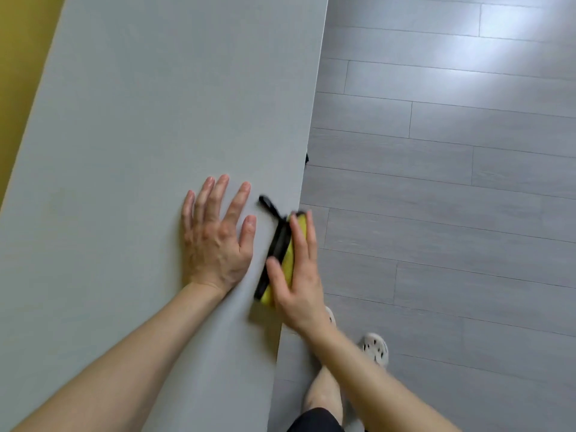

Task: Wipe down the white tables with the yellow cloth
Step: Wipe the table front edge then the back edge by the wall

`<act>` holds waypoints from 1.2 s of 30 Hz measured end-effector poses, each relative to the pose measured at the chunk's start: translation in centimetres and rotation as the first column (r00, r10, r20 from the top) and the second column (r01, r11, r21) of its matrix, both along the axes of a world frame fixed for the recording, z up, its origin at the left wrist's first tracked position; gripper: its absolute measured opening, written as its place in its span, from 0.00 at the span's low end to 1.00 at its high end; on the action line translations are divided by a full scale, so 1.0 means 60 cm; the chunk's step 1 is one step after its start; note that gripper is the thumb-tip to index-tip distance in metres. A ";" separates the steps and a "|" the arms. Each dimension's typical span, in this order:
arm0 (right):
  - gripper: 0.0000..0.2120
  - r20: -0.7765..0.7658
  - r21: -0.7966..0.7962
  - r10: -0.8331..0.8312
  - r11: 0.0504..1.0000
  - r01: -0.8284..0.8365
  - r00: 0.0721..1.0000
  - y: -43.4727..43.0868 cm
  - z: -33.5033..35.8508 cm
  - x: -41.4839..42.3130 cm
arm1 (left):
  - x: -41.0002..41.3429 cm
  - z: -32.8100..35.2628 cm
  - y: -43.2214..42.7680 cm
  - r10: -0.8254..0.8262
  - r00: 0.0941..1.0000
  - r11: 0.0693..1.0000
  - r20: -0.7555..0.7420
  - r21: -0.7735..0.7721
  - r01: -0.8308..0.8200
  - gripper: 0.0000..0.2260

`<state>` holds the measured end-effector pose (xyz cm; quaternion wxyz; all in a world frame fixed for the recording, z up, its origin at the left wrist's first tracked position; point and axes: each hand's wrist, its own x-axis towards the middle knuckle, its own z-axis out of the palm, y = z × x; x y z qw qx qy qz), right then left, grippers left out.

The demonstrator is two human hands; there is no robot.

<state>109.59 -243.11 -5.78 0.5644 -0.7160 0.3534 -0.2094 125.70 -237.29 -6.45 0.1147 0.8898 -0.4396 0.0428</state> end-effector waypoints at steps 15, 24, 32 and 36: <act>0.38 0.007 0.066 0.025 0.998 -0.026 1.000 0.118 0.015 -0.078 | 0.000 -0.005 0.001 0.003 1.000 1.000 0.023 0.004 -0.003 0.24; 0.35 -0.048 -0.079 -0.084 0.994 0.080 0.995 -0.192 -0.014 0.134 | -0.001 -0.002 0.000 0.007 1.000 1.000 0.021 0.010 -0.007 0.24; 0.36 0.024 0.035 0.076 0.996 -0.077 0.997 0.163 0.002 -0.122 | -0.007 -0.003 0.001 0.020 0.997 0.995 0.078 -0.098 -0.012 0.14; 0.34 0.047 0.025 0.112 0.993 -0.113 0.993 0.123 -0.009 -0.097 | -0.014 0.004 0.011 0.010 0.999 0.997 0.039 -0.076 -0.007 0.16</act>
